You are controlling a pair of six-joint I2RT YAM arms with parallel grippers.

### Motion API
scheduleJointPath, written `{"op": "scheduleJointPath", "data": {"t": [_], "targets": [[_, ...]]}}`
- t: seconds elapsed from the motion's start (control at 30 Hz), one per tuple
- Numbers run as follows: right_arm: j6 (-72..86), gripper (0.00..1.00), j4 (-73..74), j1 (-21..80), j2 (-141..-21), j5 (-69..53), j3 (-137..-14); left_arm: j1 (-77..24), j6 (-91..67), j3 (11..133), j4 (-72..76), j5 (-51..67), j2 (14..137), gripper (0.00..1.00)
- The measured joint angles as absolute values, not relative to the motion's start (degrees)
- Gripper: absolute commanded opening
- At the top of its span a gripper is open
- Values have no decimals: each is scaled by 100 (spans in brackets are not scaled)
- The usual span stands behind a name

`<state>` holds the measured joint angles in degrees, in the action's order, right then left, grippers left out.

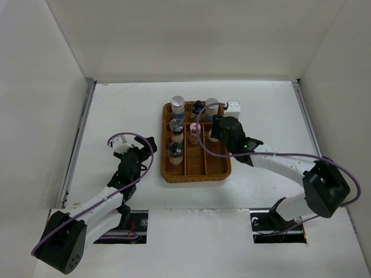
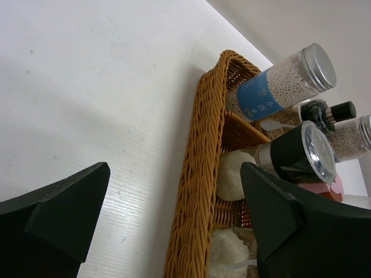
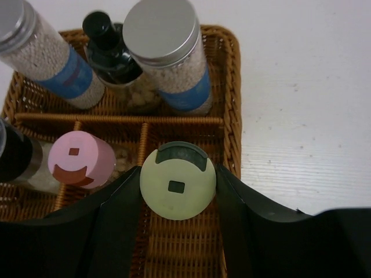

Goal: Organize the condiment bottles

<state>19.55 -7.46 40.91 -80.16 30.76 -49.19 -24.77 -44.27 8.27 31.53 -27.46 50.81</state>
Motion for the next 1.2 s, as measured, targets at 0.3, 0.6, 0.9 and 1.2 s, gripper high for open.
{"op": "scheduleJointPath", "data": {"t": [0.3,0.6,0.9,1.2], "targets": [[1793,55,-1055,4088,-8960,2895,-5153,-2484,-4392,827,3151,-2877,5081,100],[1754,100,-1175,4088,-8899,2904,-5137,-2493,-4392,827,3151,-2923,5092,100],[1813,100,-1828,3999,-7076,3535,-4150,-2495,-4379,1175,2547,-3114,5356,100],[2604,100,-2196,3378,-6525,4340,-2698,-2477,-4324,1900,1577,-3356,5367,100]]}}
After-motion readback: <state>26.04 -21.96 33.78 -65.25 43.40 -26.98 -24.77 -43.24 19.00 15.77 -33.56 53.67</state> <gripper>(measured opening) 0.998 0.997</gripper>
